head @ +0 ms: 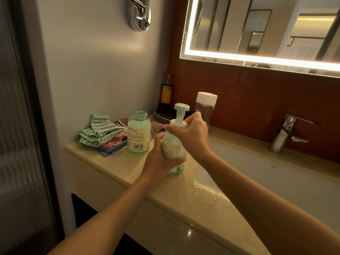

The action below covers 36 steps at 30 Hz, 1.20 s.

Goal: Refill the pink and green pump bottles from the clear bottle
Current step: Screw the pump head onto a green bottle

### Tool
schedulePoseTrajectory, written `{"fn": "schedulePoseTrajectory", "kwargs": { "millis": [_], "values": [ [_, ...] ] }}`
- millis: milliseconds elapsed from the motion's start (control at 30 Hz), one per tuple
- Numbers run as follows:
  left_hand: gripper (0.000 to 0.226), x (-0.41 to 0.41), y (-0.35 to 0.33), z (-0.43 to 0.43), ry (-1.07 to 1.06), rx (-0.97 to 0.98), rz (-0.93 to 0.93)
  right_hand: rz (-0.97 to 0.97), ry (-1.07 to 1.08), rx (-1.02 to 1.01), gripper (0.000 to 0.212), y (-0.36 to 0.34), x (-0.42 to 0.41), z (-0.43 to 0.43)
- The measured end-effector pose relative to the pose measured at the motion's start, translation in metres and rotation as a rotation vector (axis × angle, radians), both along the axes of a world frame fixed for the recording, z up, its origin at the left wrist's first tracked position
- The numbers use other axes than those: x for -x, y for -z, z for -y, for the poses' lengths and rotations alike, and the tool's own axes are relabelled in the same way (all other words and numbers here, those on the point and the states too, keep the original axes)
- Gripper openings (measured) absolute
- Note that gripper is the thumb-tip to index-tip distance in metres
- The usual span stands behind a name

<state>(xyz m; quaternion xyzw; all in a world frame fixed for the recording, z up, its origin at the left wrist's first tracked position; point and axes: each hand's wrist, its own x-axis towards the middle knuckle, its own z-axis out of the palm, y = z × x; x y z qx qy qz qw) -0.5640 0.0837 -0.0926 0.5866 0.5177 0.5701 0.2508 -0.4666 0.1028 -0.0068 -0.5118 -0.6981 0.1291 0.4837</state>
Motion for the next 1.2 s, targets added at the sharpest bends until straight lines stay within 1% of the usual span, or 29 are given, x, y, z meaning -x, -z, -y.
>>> {"fn": "schedulePoseTrajectory", "kwargs": {
  "millis": [33, 67, 100, 167, 233, 267, 333, 400, 533, 600, 667, 733, 767, 833, 867, 1000, 1133, 1200],
  "values": [
    [0.090, 0.000, 0.000, 0.000, -0.002, 0.003, -0.003, 0.042, 0.050, -0.022, 0.054, 0.000, 0.002, 0.000],
    [0.091, 0.000, 0.000, 0.000, -0.003, 0.004, -0.005, 0.071, 0.056, -0.017, 0.056, 0.001, 0.002, -0.001],
    [0.091, -0.001, 0.000, 0.000, -0.003, 0.006, -0.004, 0.076, 0.014, 0.011, 0.059, 0.003, 0.001, -0.001],
    [0.091, 0.000, 0.000, 0.000, -0.003, 0.002, 0.004, -0.018, -0.171, 0.108, 0.066, 0.007, -0.002, 0.000],
    [0.089, 0.000, 0.000, 0.000, -0.005, -0.006, 0.005, -0.116, -0.336, 0.148, 0.057, 0.009, -0.009, 0.002],
    [0.089, 0.000, 0.000, 0.000, -0.004, -0.009, 0.006, -0.114, -0.364, 0.127, 0.050, 0.009, -0.011, 0.004],
    [0.088, 0.000, 0.001, -0.001, 0.001, -0.008, 0.012, -0.075, -0.295, 0.040, 0.044, 0.011, -0.014, 0.001],
    [0.089, 0.000, 0.001, 0.000, 0.007, -0.006, 0.014, -0.056, -0.170, 0.009, 0.043, 0.011, -0.010, -0.002],
    [0.091, -0.001, -0.001, 0.001, 0.005, 0.004, 0.003, -0.014, 0.013, 0.000, 0.051, 0.008, 0.001, 0.001],
    [0.091, -0.001, -0.002, 0.002, 0.007, 0.010, 0.003, 0.036, 0.051, -0.009, 0.054, 0.005, 0.001, 0.002],
    [0.091, -0.001, -0.002, 0.002, 0.005, 0.013, 0.010, 0.043, -0.011, 0.032, 0.057, 0.005, -0.001, 0.002],
    [0.090, -0.001, -0.003, 0.003, -0.002, 0.012, 0.009, -0.033, -0.171, 0.112, 0.065, 0.004, -0.004, 0.003],
    [0.090, -0.001, -0.003, 0.003, -0.003, 0.010, 0.010, -0.075, -0.243, 0.142, 0.064, 0.004, -0.005, 0.004],
    [0.089, -0.001, -0.004, 0.004, 0.000, 0.005, 0.015, -0.062, -0.300, 0.130, 0.051, 0.005, -0.007, 0.007],
    [0.089, -0.001, -0.004, 0.004, 0.003, 0.004, 0.016, -0.038, -0.282, 0.106, 0.047, 0.005, -0.008, 0.007],
    [0.090, -0.002, -0.005, 0.005, 0.028, 0.022, 0.003, 0.004, -0.130, 0.063, 0.045, 0.003, -0.005, -0.002],
    [0.089, -0.003, -0.008, 0.007, 0.027, 0.015, -0.008, 0.026, -0.115, 0.053, 0.050, 0.004, -0.005, -0.004],
    [0.085, -0.003, -0.008, 0.009, 0.051, 0.005, 0.047, 0.049, -0.087, 0.035, 0.052, 0.002, -0.008, -0.003]
  ]
}}
